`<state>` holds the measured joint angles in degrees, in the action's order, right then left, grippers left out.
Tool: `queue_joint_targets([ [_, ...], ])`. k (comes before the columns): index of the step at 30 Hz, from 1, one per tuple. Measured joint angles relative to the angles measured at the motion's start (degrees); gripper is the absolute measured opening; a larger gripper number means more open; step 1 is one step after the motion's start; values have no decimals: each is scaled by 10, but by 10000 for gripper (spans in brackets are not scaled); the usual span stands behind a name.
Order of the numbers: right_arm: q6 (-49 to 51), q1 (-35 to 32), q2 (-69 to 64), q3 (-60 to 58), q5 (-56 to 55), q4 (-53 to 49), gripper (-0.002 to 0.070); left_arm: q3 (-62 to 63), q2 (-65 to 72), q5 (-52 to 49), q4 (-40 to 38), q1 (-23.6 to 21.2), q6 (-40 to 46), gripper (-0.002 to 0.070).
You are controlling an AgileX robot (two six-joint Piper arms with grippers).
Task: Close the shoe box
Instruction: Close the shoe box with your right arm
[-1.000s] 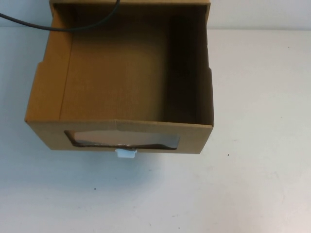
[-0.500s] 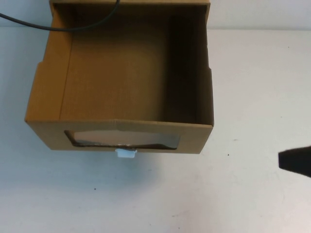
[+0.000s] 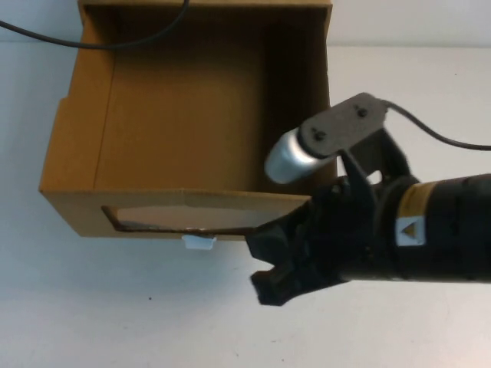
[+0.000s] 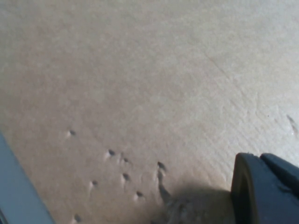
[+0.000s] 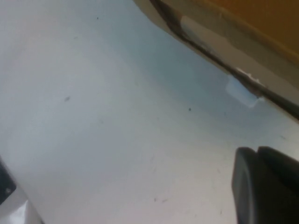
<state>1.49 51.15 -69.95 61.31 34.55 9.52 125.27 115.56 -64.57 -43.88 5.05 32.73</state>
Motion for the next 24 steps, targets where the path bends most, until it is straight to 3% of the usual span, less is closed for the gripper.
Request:
queue_joint_targets([
  [3, 55, 23, -40, 11, -38, -52, -11, 0, 0, 0, 0, 0, 0, -5],
  [11, 74, 27, -134, 100, -43, -106, -11, 0, 0, 1, 0, 0, 0, -5],
  [24, 37, -17, -188, 201, 35, -95, -11, 0, 0, 2, 0, 0, 0, -5],
])
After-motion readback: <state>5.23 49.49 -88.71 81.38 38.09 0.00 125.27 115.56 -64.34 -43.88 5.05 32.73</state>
